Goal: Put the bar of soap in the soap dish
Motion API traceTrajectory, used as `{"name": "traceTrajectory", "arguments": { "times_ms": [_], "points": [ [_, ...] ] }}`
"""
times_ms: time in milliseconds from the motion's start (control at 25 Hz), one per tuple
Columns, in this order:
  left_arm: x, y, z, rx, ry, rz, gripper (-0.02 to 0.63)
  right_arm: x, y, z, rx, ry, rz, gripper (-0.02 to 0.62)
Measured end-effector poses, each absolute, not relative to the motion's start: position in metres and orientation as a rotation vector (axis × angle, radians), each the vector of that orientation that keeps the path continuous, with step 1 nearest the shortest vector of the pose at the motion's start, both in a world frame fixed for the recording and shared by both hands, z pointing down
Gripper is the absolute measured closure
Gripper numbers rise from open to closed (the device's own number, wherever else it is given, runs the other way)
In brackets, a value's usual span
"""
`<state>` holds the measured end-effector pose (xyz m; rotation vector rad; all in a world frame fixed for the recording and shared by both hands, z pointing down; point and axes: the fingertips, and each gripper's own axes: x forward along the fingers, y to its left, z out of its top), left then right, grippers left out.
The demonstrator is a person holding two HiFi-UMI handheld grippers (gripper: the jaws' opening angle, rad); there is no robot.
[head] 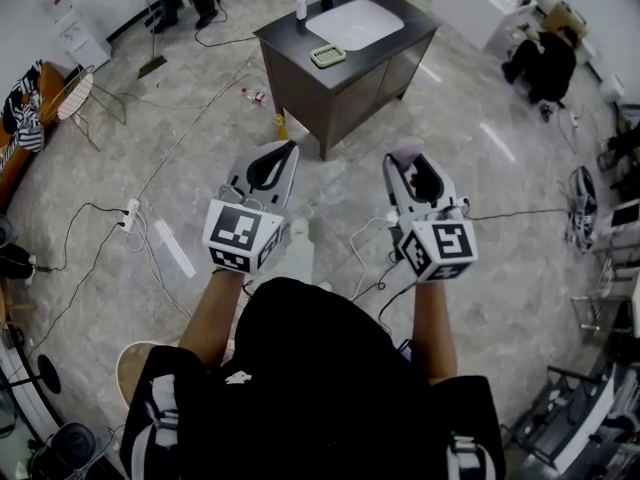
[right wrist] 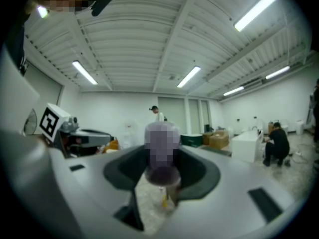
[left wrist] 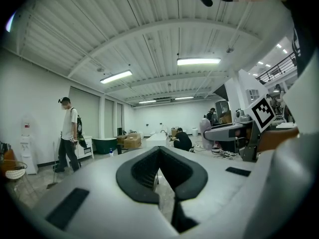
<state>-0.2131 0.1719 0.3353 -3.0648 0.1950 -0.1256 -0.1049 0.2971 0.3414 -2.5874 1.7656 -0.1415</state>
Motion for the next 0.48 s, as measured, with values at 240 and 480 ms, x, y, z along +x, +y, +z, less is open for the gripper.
{"name": "traceTrajectory", "arguments": {
  "times_ms": [240,480],
  "points": [
    [-0.181,0.133,0.342,-3.076,0.220,-0.129,0.581,-0.070,0.255,0.340,-2.591,1.809,-0.132,0.388],
    [-0.138,0.081,0.340,-3.083,0.233,-0.115,0.581,-0.028,0.202,0.341,-2.583,1.828,-0.140,0.388]
  ]
}}
